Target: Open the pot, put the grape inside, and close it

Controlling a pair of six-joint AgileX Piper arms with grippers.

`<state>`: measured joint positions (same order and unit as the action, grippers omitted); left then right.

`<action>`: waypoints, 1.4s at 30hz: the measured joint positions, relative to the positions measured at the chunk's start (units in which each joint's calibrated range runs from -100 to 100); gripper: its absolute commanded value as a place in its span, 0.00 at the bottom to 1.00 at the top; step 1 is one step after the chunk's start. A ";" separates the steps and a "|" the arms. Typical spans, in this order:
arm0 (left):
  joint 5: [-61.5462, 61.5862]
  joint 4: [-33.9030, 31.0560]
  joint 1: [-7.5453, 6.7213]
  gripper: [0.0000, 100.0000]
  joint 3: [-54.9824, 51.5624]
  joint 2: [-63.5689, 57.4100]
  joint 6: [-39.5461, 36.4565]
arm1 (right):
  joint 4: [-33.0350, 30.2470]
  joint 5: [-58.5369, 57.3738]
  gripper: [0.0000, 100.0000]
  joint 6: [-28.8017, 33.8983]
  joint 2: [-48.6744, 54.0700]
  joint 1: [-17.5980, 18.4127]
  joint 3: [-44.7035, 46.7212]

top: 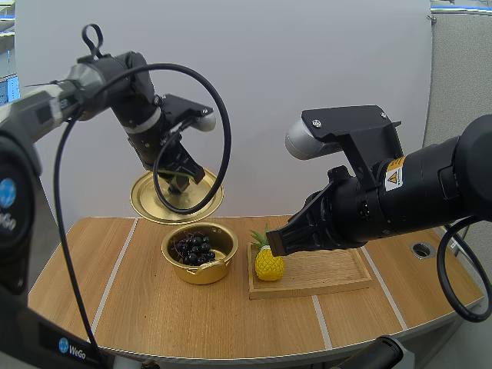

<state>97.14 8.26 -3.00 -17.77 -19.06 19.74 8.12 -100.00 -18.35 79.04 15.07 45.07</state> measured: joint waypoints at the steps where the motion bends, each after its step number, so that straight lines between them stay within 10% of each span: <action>1: -0.41 0.00 0.00 0.00 -0.11 0.54 0.00 | 0.00 0.00 0.00 0.00 0.00 0.00 0.00; 42: -15.19 6.48 -0.02 0.00 -1.60 27.63 4.88 | 0.00 0.00 0.00 0.00 0.00 0.00 0.00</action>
<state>81.95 14.74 -3.02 -19.37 8.57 24.62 8.12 -100.00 -18.35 79.04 15.07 45.07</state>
